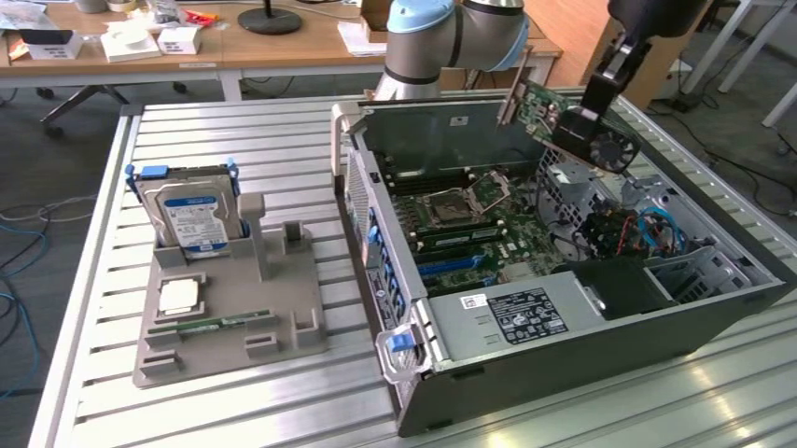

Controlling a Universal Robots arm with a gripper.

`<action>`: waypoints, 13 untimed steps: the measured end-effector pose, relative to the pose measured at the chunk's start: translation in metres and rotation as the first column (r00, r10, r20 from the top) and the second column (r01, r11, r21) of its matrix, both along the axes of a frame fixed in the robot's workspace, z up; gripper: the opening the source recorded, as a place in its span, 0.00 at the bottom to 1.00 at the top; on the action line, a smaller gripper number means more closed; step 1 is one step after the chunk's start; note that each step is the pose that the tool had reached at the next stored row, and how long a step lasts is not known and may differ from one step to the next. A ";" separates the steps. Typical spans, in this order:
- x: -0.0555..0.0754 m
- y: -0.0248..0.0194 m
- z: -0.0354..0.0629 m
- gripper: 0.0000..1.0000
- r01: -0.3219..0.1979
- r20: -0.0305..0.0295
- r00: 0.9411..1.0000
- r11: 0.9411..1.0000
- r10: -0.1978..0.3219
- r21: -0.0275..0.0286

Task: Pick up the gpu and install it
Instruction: 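Insert the gpu into the slot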

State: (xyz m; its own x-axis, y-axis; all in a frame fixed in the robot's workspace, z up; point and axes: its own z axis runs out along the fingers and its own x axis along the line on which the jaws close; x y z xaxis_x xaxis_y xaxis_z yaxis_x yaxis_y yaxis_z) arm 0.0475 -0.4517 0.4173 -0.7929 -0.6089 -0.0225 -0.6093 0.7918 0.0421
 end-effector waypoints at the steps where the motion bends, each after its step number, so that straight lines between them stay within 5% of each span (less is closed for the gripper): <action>1: 0.000 0.0000 -0.0002 0.26 -0.020 0.000 1.000 1.000 0.020 0.000; 7: 0.000 0.0000 -0.0015 0.26 -0.127 0.000 0.992 0.992 0.127 0.000; 13: 0.000 0.0000 -0.0029 0.26 -0.235 0.000 0.972 0.972 0.235 0.000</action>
State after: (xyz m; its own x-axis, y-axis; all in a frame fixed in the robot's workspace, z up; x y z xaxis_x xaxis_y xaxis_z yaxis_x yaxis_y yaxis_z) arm 0.0475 -0.4517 0.4144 -0.6276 -0.7782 -0.0224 -0.7783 0.6265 0.0419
